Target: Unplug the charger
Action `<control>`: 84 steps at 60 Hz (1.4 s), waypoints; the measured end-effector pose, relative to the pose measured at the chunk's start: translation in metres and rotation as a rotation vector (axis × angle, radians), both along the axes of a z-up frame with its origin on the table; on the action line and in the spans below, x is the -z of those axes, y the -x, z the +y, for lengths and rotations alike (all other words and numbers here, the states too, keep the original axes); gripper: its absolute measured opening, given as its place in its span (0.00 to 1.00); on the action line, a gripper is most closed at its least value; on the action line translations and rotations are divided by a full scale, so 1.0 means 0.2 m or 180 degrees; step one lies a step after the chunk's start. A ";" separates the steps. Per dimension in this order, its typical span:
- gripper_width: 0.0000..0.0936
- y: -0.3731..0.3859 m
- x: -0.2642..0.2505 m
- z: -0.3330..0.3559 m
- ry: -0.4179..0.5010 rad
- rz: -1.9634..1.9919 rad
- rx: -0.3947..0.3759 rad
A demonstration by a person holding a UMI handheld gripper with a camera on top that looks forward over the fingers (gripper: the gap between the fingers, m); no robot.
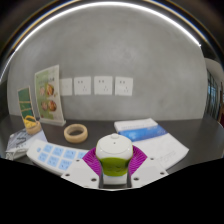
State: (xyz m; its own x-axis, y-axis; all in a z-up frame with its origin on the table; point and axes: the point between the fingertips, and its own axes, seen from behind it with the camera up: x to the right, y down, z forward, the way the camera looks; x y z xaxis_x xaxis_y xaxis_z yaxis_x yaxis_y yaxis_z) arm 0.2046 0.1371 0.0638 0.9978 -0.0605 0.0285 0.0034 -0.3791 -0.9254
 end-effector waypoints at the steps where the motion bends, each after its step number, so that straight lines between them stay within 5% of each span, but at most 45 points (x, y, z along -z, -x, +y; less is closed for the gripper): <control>1: 0.33 0.00 -0.10 0.00 -0.0155 -0.0017 0.0011; 7: 0.32 -0.11 -1.03 -0.10 -0.1390 -0.0418 0.0169; 14: 0.32 -0.30 -1.32 -0.16 -0.1385 -0.0373 0.0189; 19: 0.32 -0.43 -1.20 -0.17 -0.1062 -0.0570 0.0303; 29: 0.34 -0.55 -0.54 -0.17 -0.0313 -0.0443 0.0216; 40: 0.37 -0.58 -0.01 -0.10 0.0433 -0.0108 -0.0230; 60: 0.53 -0.55 0.13 0.07 0.0673 -0.0013 -0.0680; 67: 0.61 -0.57 0.12 0.10 0.0560 -0.0045 -0.0619; 70: 0.69 -0.56 0.11 0.10 0.0509 -0.0009 -0.0634; 74: 0.94 -0.57 0.11 0.09 0.0504 0.0012 -0.0596; 84: 0.90 -0.54 0.02 -0.10 0.0467 0.0151 -0.0436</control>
State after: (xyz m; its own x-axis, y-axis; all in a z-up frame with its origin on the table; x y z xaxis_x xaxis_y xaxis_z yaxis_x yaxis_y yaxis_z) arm 0.3128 0.1169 0.0604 0.9968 0.0770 -0.0203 0.0218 -0.5088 -0.8606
